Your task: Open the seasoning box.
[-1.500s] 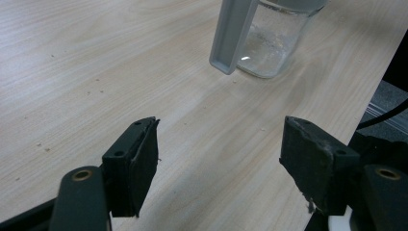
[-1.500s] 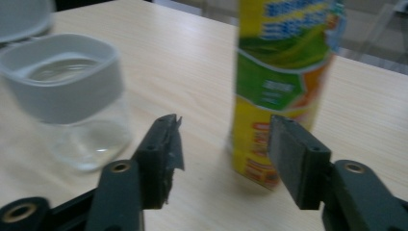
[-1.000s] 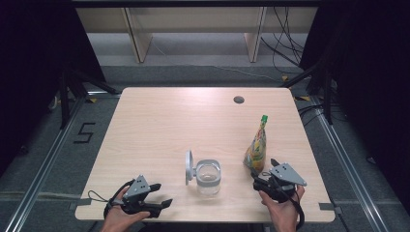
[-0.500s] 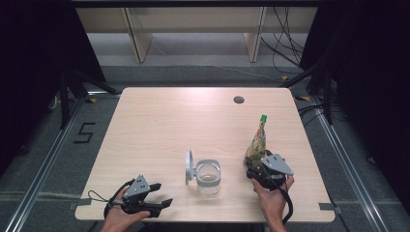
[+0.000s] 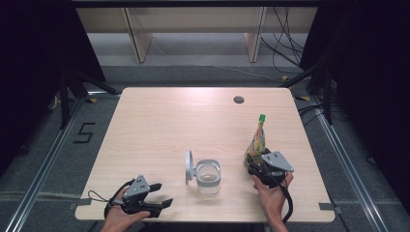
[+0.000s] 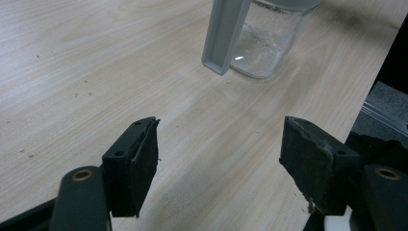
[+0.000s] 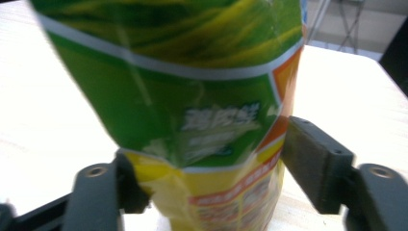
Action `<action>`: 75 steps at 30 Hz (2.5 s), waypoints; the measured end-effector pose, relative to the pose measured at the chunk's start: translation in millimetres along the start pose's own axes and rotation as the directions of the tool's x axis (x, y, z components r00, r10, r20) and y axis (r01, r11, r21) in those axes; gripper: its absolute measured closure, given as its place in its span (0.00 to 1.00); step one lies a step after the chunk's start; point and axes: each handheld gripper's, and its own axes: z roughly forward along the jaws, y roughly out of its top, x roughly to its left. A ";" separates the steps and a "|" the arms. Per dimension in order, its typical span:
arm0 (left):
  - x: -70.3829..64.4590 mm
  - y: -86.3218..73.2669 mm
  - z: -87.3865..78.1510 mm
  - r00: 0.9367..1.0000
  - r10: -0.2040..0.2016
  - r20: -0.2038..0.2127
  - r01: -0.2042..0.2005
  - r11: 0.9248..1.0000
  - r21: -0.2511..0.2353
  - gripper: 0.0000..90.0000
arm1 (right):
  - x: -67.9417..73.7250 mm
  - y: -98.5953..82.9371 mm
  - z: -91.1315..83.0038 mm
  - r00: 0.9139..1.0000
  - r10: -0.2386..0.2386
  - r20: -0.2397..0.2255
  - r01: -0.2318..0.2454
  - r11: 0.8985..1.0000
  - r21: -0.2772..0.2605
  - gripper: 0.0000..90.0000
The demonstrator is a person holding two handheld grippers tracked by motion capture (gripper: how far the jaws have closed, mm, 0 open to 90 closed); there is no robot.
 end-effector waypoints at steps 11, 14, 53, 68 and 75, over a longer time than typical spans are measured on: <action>-0.1 0.4 -1.4 0.999 -0.034 0.008 0.034 0.999 -0.005 0.33 | -40.5 -3.6 -18.0 0.987 0.048 -0.152 -0.045 0.999 0.023 0.55; -0.1 0.0 -0.6 0.999 -0.037 0.010 0.037 0.999 -0.014 0.33 | -46.8 -4.0 -22.5 0.980 0.006 -0.200 0.001 0.999 0.038 0.56; -1.8 -0.9 3.4 0.999 -0.031 0.025 0.031 0.999 -0.011 0.33 | -37.1 -30.5 3.0 0.969 0.171 -0.178 -0.181 0.983 -0.039 0.22; -2.6 -1.7 4.8 0.999 -0.027 0.021 0.027 1.000 0.004 0.33 | -35.9 -28.4 12.0 0.972 0.138 -0.190 -0.159 0.982 -0.098 0.35; -0.9 -0.6 3.8 0.999 -0.005 0.032 0.005 1.000 0.001 0.33 | -34.4 -20.9 7.8 0.980 0.140 -0.139 -0.154 0.984 -0.095 0.51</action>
